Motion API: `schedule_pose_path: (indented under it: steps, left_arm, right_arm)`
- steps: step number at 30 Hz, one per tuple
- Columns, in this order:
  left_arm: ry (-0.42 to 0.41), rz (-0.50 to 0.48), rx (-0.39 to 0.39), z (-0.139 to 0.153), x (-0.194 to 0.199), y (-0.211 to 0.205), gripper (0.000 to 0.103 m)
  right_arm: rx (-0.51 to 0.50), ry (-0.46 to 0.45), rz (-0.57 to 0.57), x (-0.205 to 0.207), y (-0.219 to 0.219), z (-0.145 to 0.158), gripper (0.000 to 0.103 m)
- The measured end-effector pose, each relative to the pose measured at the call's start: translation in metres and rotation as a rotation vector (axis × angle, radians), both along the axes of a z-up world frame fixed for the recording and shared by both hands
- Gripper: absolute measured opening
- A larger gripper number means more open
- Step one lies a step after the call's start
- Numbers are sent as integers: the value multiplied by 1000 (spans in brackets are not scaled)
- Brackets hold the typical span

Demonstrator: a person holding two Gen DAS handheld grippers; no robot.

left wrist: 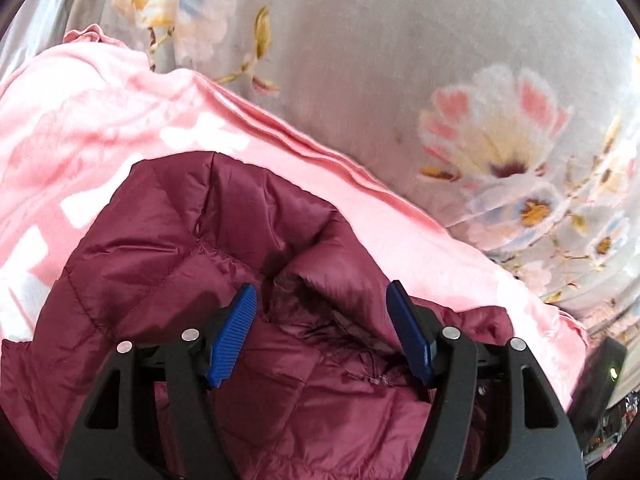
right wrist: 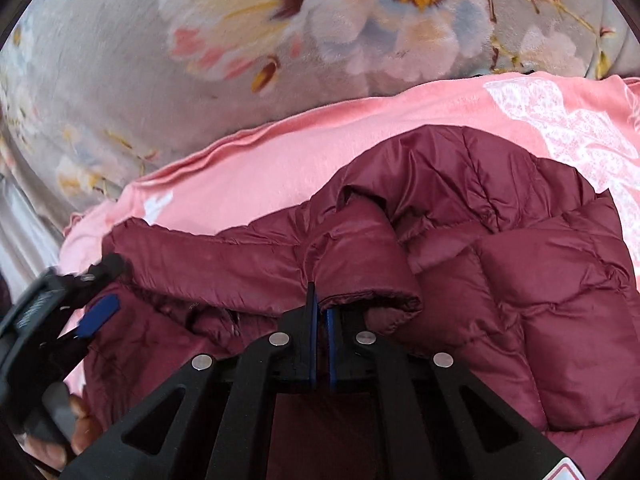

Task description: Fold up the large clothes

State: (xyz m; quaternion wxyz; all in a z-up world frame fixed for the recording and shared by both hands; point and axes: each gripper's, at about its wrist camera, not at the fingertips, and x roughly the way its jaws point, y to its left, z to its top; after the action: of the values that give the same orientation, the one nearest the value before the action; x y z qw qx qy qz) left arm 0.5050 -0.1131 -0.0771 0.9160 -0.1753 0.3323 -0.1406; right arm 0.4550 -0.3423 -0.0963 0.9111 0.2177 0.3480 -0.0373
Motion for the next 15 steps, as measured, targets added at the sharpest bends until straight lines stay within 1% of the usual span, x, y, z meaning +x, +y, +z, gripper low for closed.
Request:
schedule_pose_path:
  steps: [2, 3, 4, 5, 7, 9, 10, 13, 14, 15]
  left_arm:
    - [89, 26, 64, -20, 17, -4, 64]
    - [134, 29, 87, -33, 25, -6, 62]
    - [162, 26, 96, -41, 30, -6, 61]
    - [168, 25, 107, -46, 33, -6, 60]
    - [150, 29, 142, -45, 32, -11, 60]
    - [141, 29, 158, -47, 32, -14, 60]
    - [133, 27, 160, -48, 32, -14, 60]
    - [123, 24, 151, -48, 30, -13, 60]
    - [122, 24, 148, -48, 30, -12, 60]
    - [121, 24, 147, -48, 30, -13, 60]
  right_arm:
    - [2, -3, 6, -1, -1, -2, 4]
    - [10, -9, 11, 0, -2, -2, 5]
    - [23, -18, 22, -1, -3, -2, 8]
    - [26, -23, 23, -3, -4, -2, 11]
    - [25, -46, 17, -10, -3, 3, 12]
    - [28, -106, -15, -27, -6, 13, 12]
    - [14, -158, -33, -38, -5, 22, 12]
    - [-48, -237, -57, -49, 2, 44, 12]
    - [-74, -248, -53, -48, 6, 50, 12]
    - [-101, -234, -41, -41, 10, 53, 12]
